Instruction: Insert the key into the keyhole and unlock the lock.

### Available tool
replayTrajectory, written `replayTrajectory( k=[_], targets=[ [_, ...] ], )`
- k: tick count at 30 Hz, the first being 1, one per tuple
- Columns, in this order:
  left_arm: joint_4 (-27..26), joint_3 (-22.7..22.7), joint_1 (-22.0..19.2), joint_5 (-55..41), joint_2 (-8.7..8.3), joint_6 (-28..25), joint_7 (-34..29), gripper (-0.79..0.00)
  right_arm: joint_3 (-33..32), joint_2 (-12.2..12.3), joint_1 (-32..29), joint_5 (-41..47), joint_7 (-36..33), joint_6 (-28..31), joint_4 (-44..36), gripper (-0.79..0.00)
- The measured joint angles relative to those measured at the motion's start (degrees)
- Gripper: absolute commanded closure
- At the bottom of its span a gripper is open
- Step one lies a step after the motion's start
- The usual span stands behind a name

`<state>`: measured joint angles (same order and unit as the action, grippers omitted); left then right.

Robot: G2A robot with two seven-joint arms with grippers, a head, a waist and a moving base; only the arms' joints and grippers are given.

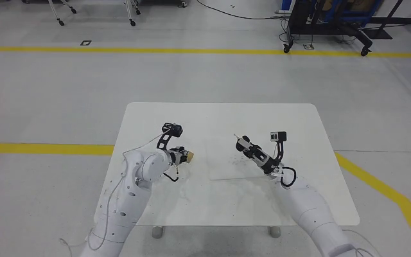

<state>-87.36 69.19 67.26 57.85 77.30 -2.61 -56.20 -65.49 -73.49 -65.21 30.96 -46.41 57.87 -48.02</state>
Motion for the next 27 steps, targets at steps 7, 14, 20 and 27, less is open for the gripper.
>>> replayTrajectory(
  k=[7, 14, 20, 27],
  targets=[
    [0.57, 2.61, 3.43, -11.59, 0.52, -1.19, 17.05, 0.000, 0.00, 0.00, 0.00, 0.00, 0.00, 0.00, 0.00, 0.000],
    [1.96, 2.18, 5.29, -17.65, 0.96, -3.30, 26.03, 0.000, 0.00, 0.00, 0.00, 0.00, 0.00, 0.00, 0.00, 0.000],
    [2.16, 2.48, 5.76, -18.53, 1.11, -3.52, 26.79, 0.000, 0.10, -0.04, -0.12, -0.24, 0.31, -0.29, -0.23, 0.000],
    [9.51, 4.25, 6.88, -47.55, 2.43, -14.16, 31.33, 0.000, 2.60, -1.40, -0.74, -3.64, 9.36, -3.85, -3.33, 0.000]
  ],
)
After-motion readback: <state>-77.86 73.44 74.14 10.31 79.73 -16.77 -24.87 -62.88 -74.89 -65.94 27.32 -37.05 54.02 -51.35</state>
